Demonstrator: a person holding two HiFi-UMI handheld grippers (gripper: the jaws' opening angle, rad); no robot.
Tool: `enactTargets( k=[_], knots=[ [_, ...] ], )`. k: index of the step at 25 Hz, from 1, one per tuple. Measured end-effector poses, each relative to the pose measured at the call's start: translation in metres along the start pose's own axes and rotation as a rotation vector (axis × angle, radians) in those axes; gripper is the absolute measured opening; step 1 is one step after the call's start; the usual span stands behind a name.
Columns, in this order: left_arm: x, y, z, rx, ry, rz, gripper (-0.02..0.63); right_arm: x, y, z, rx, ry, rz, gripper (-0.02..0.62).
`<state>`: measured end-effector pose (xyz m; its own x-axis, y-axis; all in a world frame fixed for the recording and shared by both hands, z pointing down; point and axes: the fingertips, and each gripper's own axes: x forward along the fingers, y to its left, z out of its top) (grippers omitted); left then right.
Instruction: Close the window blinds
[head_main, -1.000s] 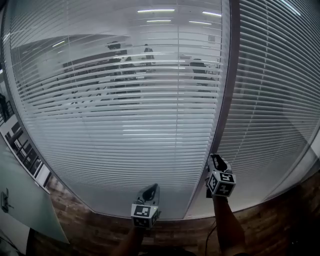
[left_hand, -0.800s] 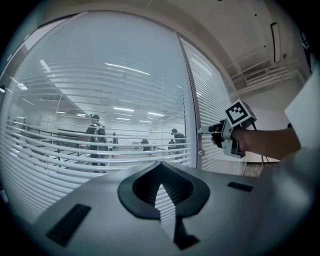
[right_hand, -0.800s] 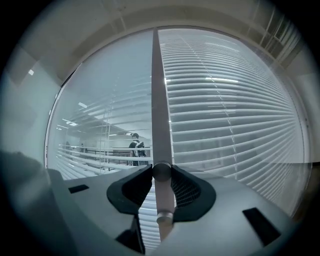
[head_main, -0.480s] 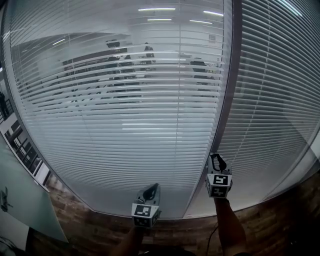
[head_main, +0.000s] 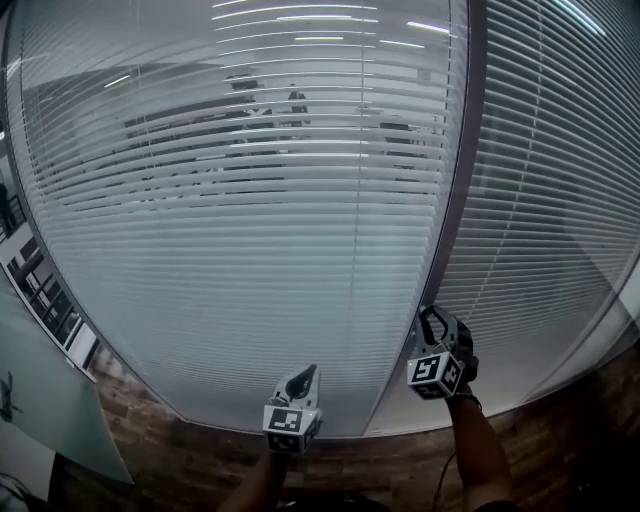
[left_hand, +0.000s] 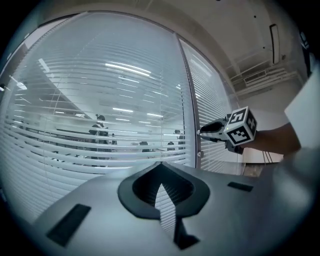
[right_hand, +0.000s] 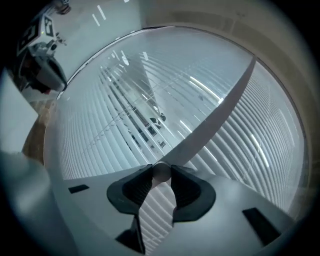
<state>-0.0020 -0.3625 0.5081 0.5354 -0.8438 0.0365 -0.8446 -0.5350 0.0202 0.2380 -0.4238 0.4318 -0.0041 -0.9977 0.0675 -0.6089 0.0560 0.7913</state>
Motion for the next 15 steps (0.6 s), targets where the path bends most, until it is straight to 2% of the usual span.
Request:
enactTargets(
  k=[4,12,15],
  knots=[
    [-0.001,0.004,0.000,-0.002,0.000,0.005,0.000,0.000,0.005,-0.001,-0.202,0.009,-0.010,0.121],
    [-0.005,-0.002,0.007,-0.019,0.022,0.000,0.000,0.002,0.007,-0.003,-0.437,0.008,0.010,0.121],
    [-0.005,-0.002,0.002,-0.015,0.012,-0.006,0.000,0.000,0.015,-0.007,-0.569,0.007,0.017,0.121]
  ],
)
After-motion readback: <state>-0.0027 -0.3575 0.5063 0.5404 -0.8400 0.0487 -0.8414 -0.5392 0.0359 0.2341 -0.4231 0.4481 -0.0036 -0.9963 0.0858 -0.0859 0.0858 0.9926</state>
